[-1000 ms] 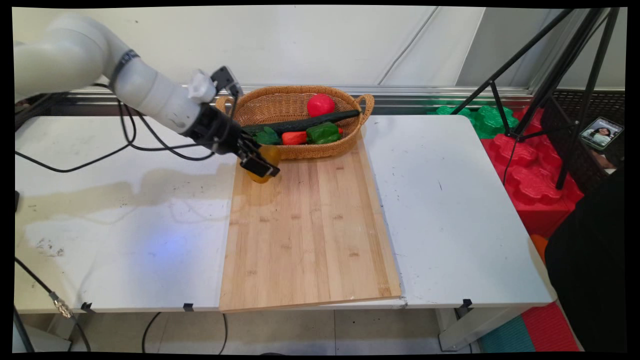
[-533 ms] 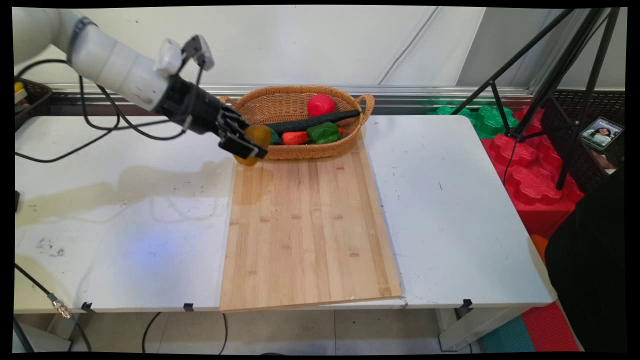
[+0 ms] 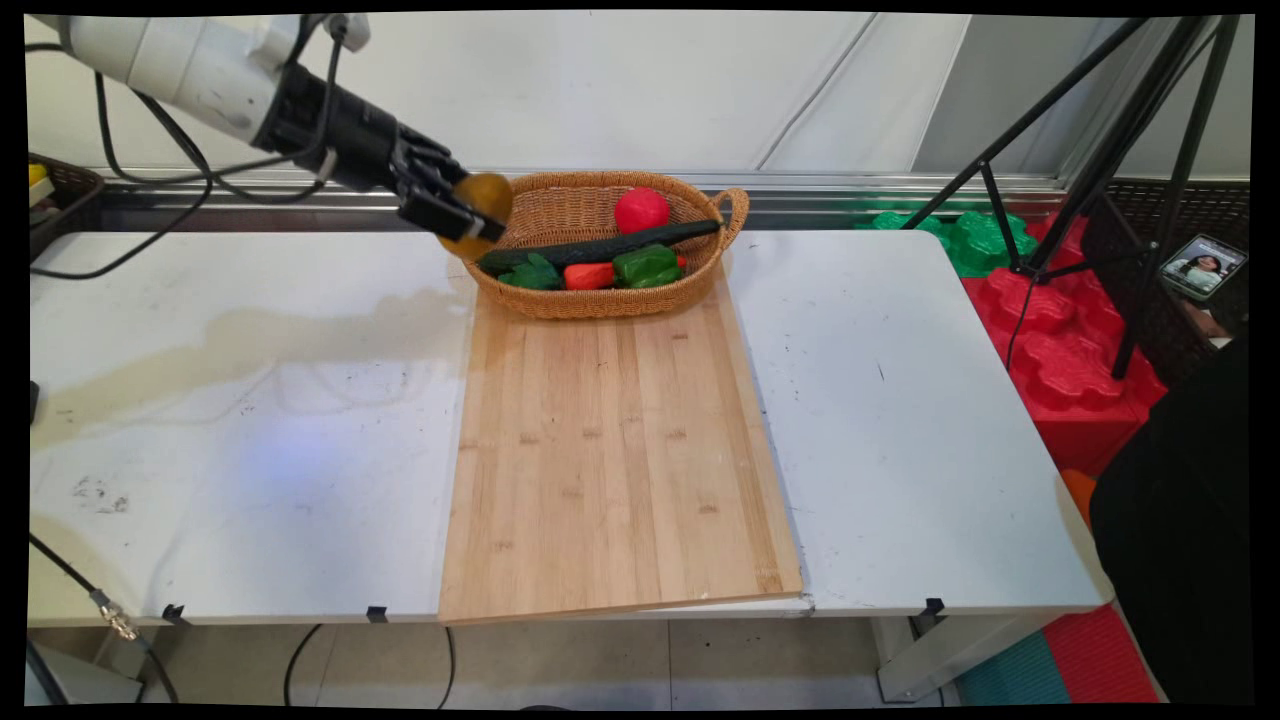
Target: Place the picked object in the vegetable basket
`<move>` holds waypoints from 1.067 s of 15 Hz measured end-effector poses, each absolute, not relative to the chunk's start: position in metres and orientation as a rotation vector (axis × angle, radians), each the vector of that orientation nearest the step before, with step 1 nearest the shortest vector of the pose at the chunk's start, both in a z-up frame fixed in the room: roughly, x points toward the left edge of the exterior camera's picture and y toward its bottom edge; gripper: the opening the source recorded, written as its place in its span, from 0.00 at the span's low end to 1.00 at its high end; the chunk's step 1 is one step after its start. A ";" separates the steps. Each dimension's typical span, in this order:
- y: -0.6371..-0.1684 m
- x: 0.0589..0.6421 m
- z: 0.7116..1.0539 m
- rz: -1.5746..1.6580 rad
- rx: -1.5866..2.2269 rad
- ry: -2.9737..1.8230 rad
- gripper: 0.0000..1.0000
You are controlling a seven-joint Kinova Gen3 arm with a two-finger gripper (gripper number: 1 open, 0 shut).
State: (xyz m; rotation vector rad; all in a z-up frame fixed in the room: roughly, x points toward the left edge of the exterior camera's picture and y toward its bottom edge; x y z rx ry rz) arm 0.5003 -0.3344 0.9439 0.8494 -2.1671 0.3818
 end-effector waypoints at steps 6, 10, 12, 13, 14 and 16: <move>-0.377 0.525 0.942 0.517 0.839 -2.203 0.00; -0.411 0.526 0.926 0.567 0.832 -2.243 0.00; -0.429 0.524 0.912 0.576 0.825 -2.278 0.00; -0.439 0.522 0.904 0.576 0.822 -2.297 0.00; -0.449 0.520 0.896 0.576 0.820 -2.314 0.00; -0.466 0.515 0.882 0.577 0.817 -2.343 0.00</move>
